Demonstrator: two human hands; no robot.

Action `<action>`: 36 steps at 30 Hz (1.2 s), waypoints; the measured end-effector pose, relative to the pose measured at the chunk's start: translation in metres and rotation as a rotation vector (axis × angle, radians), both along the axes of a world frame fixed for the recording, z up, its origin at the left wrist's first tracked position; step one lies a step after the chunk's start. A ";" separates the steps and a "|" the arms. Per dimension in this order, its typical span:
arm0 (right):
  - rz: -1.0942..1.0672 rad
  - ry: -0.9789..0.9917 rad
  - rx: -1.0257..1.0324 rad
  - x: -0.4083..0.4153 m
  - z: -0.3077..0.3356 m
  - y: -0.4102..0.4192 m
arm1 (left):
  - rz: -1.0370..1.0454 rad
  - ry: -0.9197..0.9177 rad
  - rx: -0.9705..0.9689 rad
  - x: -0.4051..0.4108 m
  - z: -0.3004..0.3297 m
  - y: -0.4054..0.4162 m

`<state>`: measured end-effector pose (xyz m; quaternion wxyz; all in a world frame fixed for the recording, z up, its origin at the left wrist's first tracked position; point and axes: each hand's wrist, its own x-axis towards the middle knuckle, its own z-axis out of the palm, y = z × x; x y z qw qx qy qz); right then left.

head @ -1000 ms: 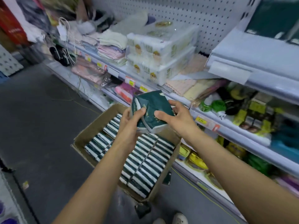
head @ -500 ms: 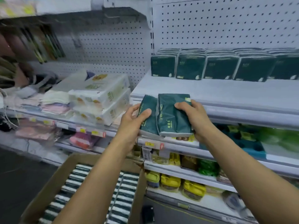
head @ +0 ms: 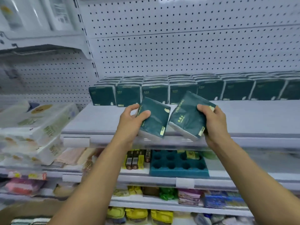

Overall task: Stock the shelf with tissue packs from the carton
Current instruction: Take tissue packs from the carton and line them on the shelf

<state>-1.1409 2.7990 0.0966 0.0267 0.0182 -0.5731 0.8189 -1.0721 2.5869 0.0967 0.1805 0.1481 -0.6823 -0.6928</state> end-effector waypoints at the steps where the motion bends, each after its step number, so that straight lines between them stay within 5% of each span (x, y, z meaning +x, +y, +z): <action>1: -0.018 0.016 0.002 -0.012 0.005 0.015 | -0.011 0.000 0.001 -0.012 0.002 0.009; 8: -0.111 0.047 0.100 -0.083 0.005 0.107 | -0.018 -0.029 -0.022 -0.083 0.005 0.067; 18: -0.104 0.094 0.659 -0.150 -0.011 0.133 | -0.117 -0.078 -0.018 -0.126 0.004 0.090; 36: -0.181 0.124 0.847 -0.204 -0.019 0.095 | -0.229 -0.059 -0.105 -0.149 0.016 0.072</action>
